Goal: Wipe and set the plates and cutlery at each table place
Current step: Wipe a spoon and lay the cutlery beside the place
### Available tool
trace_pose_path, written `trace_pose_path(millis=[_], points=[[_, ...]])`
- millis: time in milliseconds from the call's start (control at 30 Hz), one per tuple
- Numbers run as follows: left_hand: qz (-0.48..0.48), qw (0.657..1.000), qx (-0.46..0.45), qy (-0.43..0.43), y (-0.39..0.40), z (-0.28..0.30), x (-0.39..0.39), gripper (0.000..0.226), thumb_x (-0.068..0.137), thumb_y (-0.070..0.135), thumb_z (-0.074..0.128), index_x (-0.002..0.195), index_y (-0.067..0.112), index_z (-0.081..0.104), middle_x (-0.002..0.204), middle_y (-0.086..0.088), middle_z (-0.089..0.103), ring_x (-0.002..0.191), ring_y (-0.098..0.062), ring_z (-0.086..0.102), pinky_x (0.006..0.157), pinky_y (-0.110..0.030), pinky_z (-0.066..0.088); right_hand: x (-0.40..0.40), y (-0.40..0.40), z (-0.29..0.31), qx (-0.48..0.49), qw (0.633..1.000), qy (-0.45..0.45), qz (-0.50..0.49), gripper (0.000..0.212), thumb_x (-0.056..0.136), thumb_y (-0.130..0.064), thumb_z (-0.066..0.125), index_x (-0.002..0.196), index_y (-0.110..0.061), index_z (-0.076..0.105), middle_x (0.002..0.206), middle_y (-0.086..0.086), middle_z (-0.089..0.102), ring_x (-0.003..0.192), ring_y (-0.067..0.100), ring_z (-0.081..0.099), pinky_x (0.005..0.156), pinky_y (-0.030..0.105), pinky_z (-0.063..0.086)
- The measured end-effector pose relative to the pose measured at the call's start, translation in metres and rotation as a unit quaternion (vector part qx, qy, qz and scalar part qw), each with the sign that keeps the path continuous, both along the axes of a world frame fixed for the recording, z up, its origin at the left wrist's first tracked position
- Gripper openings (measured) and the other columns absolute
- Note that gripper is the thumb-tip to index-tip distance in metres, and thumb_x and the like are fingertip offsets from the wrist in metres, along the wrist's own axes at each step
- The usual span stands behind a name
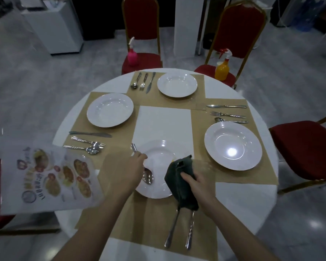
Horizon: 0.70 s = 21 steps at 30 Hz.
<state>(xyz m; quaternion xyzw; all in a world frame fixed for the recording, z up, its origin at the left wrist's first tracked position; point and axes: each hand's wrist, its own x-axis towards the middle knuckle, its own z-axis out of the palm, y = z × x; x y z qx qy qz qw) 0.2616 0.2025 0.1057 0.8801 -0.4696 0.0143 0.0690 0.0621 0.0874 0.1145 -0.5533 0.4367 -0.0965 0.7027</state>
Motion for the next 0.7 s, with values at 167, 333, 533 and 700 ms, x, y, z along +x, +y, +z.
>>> trace_pose_path(millis=[167,333,533,700], points=[[-0.082,0.978,0.189,-0.026,-0.026,-0.018,0.034,0.042,0.076,-0.004,0.054,0.109,0.022,0.060,0.112,0.003,0.060,0.092,-0.024,0.061,0.062,-0.033,0.049,0.015,-0.001,0.001,0.011,1.000,0.002,0.010,0.028,0.097,-0.027,0.056,0.123,-0.020,0.060,0.112,0.001,0.069,0.104,0.017,0.065,0.082,0.027,0.053],[-0.125,0.946,0.282,-0.097,-0.031,-0.022,0.039,0.033,0.049,0.000,0.080,0.070,0.020,0.063,0.085,-0.001,0.058,0.073,-0.022,0.062,0.046,-0.029,0.038,0.014,-0.002,0.004,0.019,1.000,-0.006,-0.017,0.015,0.098,-0.023,0.054,0.111,-0.026,0.062,0.103,-0.005,0.070,0.096,0.010,0.066,0.068,0.015,0.051],[-0.135,0.955,0.248,-0.088,-0.030,-0.032,0.045,0.027,0.073,0.000,0.068,0.092,0.019,0.064,0.107,-0.004,0.049,0.096,-0.023,0.054,0.062,-0.032,0.046,0.010,-0.003,-0.001,0.019,0.998,-0.003,-0.054,0.015,0.097,-0.022,0.055,0.109,-0.023,0.065,0.102,-0.001,0.072,0.096,0.014,0.067,0.075,0.023,0.054],[-0.136,0.943,0.282,-0.112,-0.027,-0.024,0.043,0.019,0.069,0.009,0.075,0.081,0.022,0.067,0.094,-0.003,0.057,0.085,-0.023,0.057,0.066,-0.034,0.048,0.003,-0.005,-0.006,0.027,0.998,-0.003,-0.065,0.015,0.097,-0.023,0.056,0.108,-0.023,0.066,0.102,0.000,0.073,0.098,0.016,0.068,0.088,0.034,0.056]])
